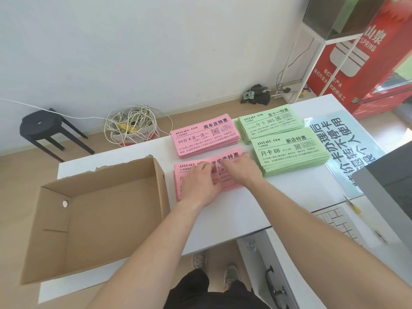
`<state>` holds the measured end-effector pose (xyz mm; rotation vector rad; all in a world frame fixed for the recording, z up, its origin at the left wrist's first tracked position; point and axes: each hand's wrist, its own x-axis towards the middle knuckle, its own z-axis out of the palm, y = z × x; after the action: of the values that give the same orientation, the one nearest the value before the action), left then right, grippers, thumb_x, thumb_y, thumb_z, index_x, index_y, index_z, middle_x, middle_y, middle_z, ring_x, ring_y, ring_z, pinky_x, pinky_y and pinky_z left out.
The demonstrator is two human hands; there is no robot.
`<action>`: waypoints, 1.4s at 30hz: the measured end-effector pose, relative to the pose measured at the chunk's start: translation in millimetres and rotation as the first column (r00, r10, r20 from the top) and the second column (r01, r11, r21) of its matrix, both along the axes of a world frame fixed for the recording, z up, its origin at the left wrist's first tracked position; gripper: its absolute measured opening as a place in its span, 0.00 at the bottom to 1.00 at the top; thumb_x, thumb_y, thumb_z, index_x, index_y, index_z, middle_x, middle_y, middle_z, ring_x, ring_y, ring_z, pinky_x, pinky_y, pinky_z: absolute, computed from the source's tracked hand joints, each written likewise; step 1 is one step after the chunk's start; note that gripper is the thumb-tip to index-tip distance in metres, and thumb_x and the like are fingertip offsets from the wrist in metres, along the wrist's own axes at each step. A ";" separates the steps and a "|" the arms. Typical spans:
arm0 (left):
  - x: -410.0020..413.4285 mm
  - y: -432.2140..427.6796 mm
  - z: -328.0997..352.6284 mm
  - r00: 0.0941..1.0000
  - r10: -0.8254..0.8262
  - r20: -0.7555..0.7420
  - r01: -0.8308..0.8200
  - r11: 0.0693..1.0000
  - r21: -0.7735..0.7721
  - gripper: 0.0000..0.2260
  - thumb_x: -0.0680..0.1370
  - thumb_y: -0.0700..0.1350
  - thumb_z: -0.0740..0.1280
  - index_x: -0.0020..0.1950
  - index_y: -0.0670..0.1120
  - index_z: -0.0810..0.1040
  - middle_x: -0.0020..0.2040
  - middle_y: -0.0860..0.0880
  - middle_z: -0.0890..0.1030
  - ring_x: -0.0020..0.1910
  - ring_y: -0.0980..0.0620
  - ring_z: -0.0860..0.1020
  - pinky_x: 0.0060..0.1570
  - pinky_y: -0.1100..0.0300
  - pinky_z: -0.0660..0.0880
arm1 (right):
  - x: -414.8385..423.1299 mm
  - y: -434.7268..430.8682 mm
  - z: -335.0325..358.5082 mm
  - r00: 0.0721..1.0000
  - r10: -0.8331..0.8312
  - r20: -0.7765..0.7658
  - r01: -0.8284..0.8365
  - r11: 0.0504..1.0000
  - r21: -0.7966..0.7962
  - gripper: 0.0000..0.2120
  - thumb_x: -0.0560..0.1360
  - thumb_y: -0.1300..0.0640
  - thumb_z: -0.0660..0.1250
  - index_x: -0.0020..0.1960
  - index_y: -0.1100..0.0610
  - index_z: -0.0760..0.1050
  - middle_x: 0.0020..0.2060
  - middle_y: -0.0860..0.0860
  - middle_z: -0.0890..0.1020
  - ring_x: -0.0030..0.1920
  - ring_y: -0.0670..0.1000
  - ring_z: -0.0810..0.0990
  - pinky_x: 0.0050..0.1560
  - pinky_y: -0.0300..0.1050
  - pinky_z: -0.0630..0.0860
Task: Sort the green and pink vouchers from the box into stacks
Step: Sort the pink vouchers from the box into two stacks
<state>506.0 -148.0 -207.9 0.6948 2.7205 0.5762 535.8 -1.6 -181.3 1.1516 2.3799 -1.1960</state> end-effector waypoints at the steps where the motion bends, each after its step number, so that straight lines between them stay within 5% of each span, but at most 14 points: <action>1: 1.3 1.3 3.6 1.000 0.012 0.011 -0.012 1.000 -0.009 0.22 0.76 0.54 0.66 0.68 0.49 0.75 0.67 0.51 0.75 0.67 0.47 0.72 0.63 0.52 0.71 | 1.7 -0.4 3.1 0.999 -0.014 -0.046 0.012 0.999 -0.030 0.27 0.74 0.39 0.63 0.61 0.59 0.65 0.56 0.57 0.79 0.56 0.58 0.78 0.53 0.50 0.73; 7: -6.0 18.5 36.7 0.966 0.188 0.180 -0.178 0.982 -0.069 0.33 0.75 0.74 0.51 0.62 0.49 0.72 0.61 0.47 0.81 0.59 0.41 0.78 0.51 0.49 0.70 | 16.6 -1.6 26.7 0.960 -0.096 -0.263 0.035 0.973 -0.227 0.34 0.75 0.30 0.53 0.64 0.56 0.76 0.54 0.50 0.79 0.56 0.54 0.77 0.55 0.49 0.71; 11: -19.8 24.2 67.0 0.889 0.242 0.388 -0.247 0.968 -0.038 0.44 0.74 0.77 0.50 0.67 0.41 0.74 0.58 0.41 0.80 0.58 0.39 0.78 0.56 0.48 0.73 | 22.5 0.5 29.4 0.928 -0.131 -0.350 -0.023 0.915 -0.403 0.28 0.79 0.37 0.51 0.58 0.53 0.81 0.48 0.49 0.84 0.45 0.52 0.81 0.44 0.43 0.72; 15: -34.6 25.2 80.0 0.762 0.264 0.591 -0.350 0.936 0.033 0.29 0.73 0.67 0.66 0.58 0.44 0.80 0.51 0.45 0.83 0.48 0.45 0.82 0.52 0.47 0.82 | 23.6 -1.6 25.6 0.940 -0.102 -0.327 -0.073 0.873 -0.482 0.28 0.83 0.42 0.47 0.61 0.55 0.81 0.46 0.51 0.80 0.45 0.54 0.77 0.51 0.49 0.72; 19: -41.5 20.3 79.0 0.691 0.293 0.661 -0.407 0.913 0.021 0.13 0.71 0.50 0.73 0.52 0.45 0.83 0.47 0.43 0.86 0.45 0.43 0.85 0.49 0.46 0.84 | 23.1 -3.9 21.7 0.937 -0.164 -0.308 -0.043 0.821 -0.570 0.28 0.83 0.42 0.48 0.57 0.55 0.82 0.55 0.53 0.83 0.46 0.55 0.75 0.59 0.54 0.75; 25: -38.2 21.9 78.5 0.664 0.298 0.686 -0.428 0.904 0.021 0.12 0.72 0.40 0.73 0.54 0.42 0.82 0.45 0.41 0.87 0.43 0.42 0.86 0.44 0.48 0.84 | 22.9 -2.3 25.3 0.951 -0.143 -0.275 -0.043 0.818 -0.573 0.37 0.72 0.31 0.49 0.60 0.56 0.82 0.57 0.54 0.83 0.51 0.59 0.80 0.63 0.53 0.75; 30: -29.5 36.0 78.8 0.740 0.375 0.559 -0.444 0.896 -0.014 0.07 0.71 0.39 0.73 0.48 0.40 0.81 0.41 0.42 0.85 0.40 0.43 0.84 0.42 0.50 0.84 | 19.9 -3.2 19.3 0.940 -0.205 -0.272 -0.008 0.786 -0.618 0.30 0.82 0.37 0.52 0.64 0.58 0.80 0.57 0.51 0.82 0.51 0.54 0.81 0.52 0.42 0.75; 33: -25.0 39.1 78.6 0.798 0.397 0.453 -0.414 0.908 -0.066 0.07 0.73 0.41 0.72 0.49 0.41 0.81 0.46 0.44 0.84 0.37 0.48 0.78 0.34 0.61 0.73 | 20.2 1.6 18.2 0.943 -0.263 -0.204 0.055 0.728 -0.684 0.32 0.80 0.34 0.53 0.57 0.57 0.84 0.58 0.57 0.80 0.52 0.57 0.80 0.63 0.50 0.76; 36: -23.0 40.3 78.3 0.822 0.417 0.387 -0.407 0.906 -0.113 0.08 0.74 0.43 0.71 0.51 0.43 0.81 0.46 0.46 0.83 0.35 0.52 0.76 0.29 0.62 0.62 | 21.2 7.6 18.8 0.944 -0.286 -0.164 0.089 0.699 -0.709 0.32 0.78 0.32 0.55 0.57 0.56 0.84 0.58 0.59 0.80 0.52 0.59 0.81 0.63 0.53 0.77; 39: -22.1 43.4 74.7 0.826 0.410 0.386 -0.405 0.909 -0.099 0.15 0.69 0.48 0.77 0.52 0.44 0.81 0.43 0.48 0.83 0.40 0.50 0.80 0.36 0.59 0.75 | 22.0 12.8 20.8 0.927 -0.333 -0.171 0.103 0.666 -0.739 0.31 0.78 0.33 0.56 0.64 0.57 0.78 0.57 0.60 0.82 0.52 0.62 0.83 0.62 0.56 0.79; 42: -14.9 46.2 70.1 0.858 0.413 0.305 -0.388 0.911 -0.141 0.32 0.62 0.55 0.82 0.61 0.45 0.74 0.52 0.49 0.82 0.53 0.46 0.81 0.51 0.53 0.78 | 22.8 14.1 21.1 0.916 -0.353 -0.190 0.092 0.647 -0.757 0.32 0.78 0.33 0.56 0.71 0.55 0.71 0.55 0.59 0.82 0.50 0.62 0.84 0.60 0.58 0.79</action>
<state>491.1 -101.8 -137.9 -0.0069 2.5519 0.6108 558.5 12.5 -160.2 1.0117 1.5928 -2.3038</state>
